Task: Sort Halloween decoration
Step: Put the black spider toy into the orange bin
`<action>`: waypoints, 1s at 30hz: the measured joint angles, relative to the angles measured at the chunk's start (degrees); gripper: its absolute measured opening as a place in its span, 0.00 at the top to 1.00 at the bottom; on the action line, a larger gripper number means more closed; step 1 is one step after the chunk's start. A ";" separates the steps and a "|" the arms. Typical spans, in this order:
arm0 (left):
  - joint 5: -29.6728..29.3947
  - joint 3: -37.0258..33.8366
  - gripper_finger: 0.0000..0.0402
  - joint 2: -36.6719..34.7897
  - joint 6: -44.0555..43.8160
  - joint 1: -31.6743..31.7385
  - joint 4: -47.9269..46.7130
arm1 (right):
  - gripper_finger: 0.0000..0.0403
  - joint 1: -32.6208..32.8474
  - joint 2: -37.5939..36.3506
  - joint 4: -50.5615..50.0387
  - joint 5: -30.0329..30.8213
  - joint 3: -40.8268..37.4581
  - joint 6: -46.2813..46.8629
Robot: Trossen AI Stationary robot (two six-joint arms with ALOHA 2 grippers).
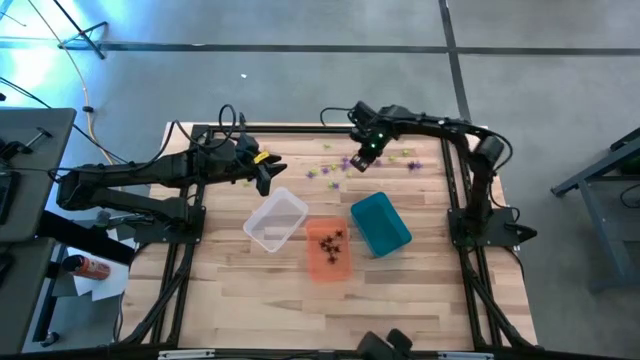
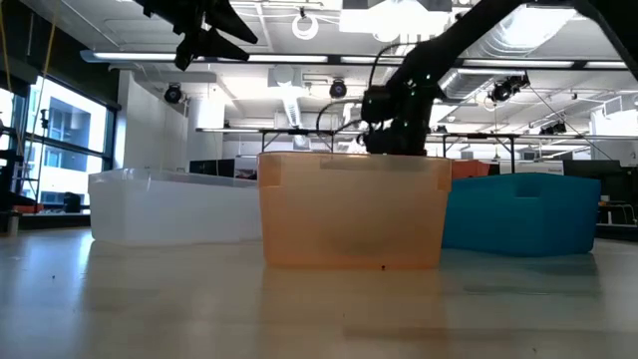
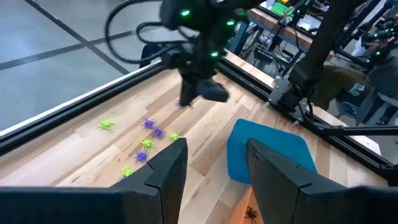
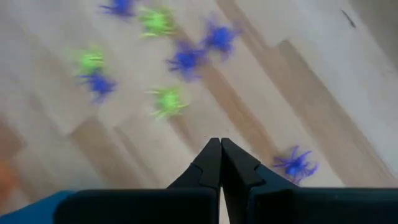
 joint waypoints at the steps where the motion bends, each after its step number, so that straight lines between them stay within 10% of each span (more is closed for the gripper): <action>1: 0.00 0.00 0.62 0.00 0.02 0.03 0.00 | 1.00 0.04 -0.93 0.32 -0.54 -0.55 0.01; 30: -0.02 0.00 0.62 0.00 2.24 0.03 0.00 | 1.00 12.36 -14.78 1.57 -41.46 5.23 -13.62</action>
